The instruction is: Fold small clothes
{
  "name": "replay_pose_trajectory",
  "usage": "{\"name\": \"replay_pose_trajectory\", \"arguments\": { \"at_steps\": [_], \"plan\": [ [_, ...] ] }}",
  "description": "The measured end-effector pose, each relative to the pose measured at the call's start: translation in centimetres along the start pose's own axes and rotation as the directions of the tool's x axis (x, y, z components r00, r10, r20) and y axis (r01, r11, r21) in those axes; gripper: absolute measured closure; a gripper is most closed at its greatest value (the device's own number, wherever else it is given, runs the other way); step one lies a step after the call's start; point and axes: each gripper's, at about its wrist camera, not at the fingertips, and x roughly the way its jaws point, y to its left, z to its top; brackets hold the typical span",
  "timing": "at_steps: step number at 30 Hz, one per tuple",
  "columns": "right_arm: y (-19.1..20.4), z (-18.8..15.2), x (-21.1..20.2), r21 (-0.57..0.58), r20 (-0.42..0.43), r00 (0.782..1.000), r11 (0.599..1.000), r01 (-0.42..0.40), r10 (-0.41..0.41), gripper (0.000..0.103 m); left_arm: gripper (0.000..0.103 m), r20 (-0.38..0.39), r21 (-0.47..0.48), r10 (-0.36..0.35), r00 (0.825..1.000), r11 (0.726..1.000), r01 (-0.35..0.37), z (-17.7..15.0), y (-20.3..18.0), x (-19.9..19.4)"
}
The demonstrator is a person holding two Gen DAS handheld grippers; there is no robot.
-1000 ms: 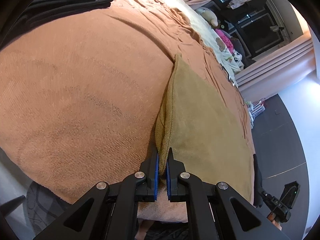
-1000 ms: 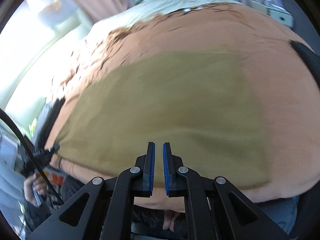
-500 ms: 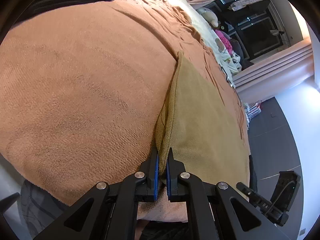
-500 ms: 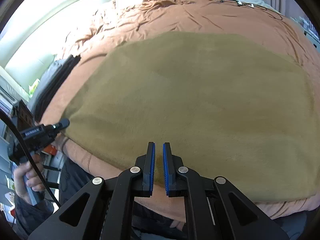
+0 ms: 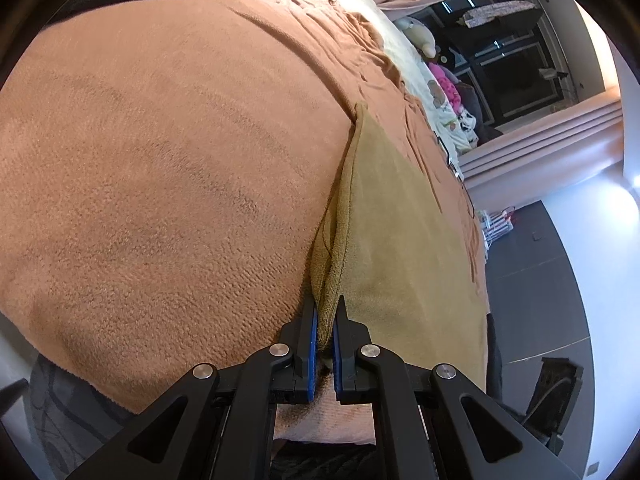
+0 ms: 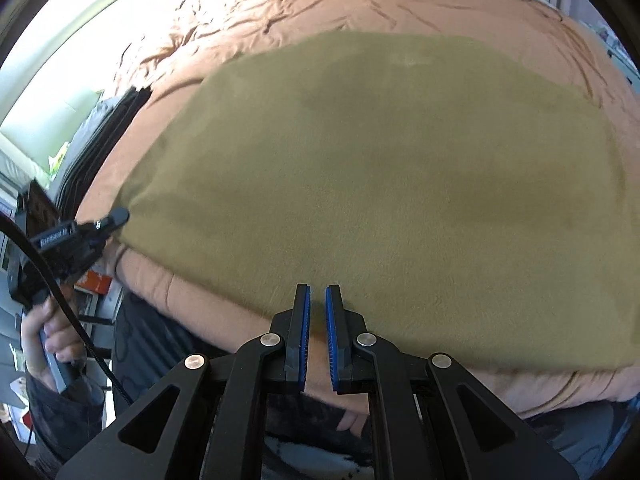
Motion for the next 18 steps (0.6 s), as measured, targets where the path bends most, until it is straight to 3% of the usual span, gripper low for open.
{"name": "replay_pose_trajectory", "arguments": {
  "at_steps": [18],
  "plan": [
    [-3.3,9.3,6.7,0.041,-0.009,0.997,0.996,0.077,-0.077,0.098,0.097,0.038,-0.103,0.028,0.999,0.994,-0.024,-1.1,0.4,-0.3]
  ]
}}
